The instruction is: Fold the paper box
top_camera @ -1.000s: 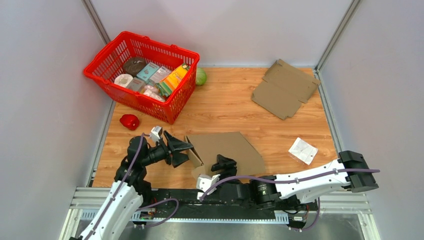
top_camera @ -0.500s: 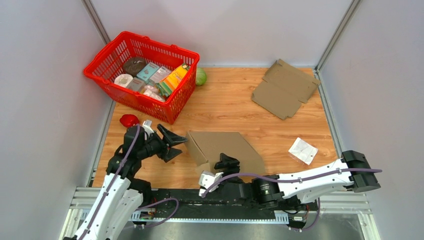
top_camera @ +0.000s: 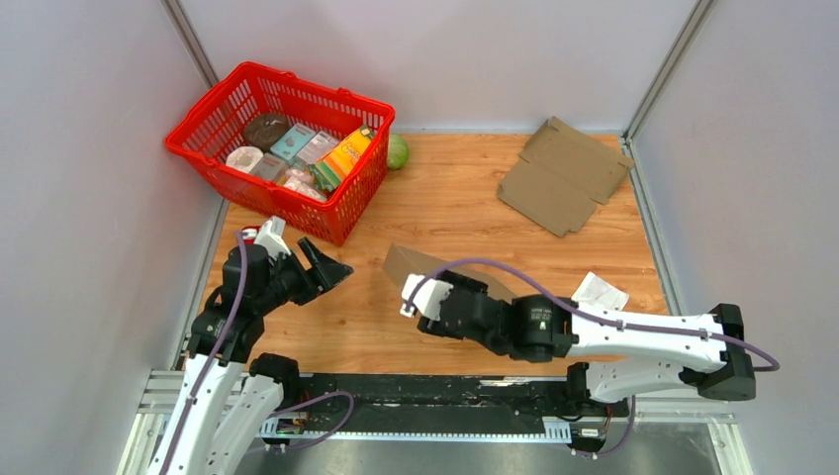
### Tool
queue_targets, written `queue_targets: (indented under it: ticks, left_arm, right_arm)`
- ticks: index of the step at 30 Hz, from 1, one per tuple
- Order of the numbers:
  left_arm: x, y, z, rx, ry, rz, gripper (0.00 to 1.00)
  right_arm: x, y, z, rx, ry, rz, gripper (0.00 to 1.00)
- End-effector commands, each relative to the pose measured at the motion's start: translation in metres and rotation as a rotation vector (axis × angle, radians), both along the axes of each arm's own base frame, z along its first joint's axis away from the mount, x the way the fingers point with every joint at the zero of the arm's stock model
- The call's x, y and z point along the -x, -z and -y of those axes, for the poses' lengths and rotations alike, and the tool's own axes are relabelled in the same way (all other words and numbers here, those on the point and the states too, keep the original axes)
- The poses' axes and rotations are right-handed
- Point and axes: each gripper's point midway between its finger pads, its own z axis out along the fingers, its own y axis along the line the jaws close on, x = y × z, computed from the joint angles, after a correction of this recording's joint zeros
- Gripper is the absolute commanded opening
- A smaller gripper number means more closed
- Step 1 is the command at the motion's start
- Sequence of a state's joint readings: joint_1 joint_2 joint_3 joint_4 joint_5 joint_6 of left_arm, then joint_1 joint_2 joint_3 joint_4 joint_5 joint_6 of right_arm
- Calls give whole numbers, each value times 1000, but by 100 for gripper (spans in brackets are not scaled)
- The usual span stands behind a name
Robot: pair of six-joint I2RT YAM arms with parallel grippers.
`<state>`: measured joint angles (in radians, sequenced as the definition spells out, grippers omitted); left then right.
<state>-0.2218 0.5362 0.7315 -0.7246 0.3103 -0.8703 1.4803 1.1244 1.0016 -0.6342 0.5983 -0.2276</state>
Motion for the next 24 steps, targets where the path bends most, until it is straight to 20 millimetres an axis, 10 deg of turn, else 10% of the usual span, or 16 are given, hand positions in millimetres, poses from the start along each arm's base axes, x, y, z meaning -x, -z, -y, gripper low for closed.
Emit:
queue_targets:
  ticks: [1, 11, 19, 24]
  left_arm:
    - [11, 13, 3, -107, 160, 61, 77]
    - [26, 17, 9, -110, 245, 130, 72]
    - [29, 33, 12, -117, 298, 154, 70]
    - [23, 11, 27, -68, 375, 302, 67]
  right_arm:
    - [9, 6, 8, 102, -25, -235, 38]
    - [21, 24, -23, 248, -135, -568, 38]
    - [-9, 37, -48, 318, -171, -671, 43]
    - [-32, 39, -52, 267, -150, -703, 66]
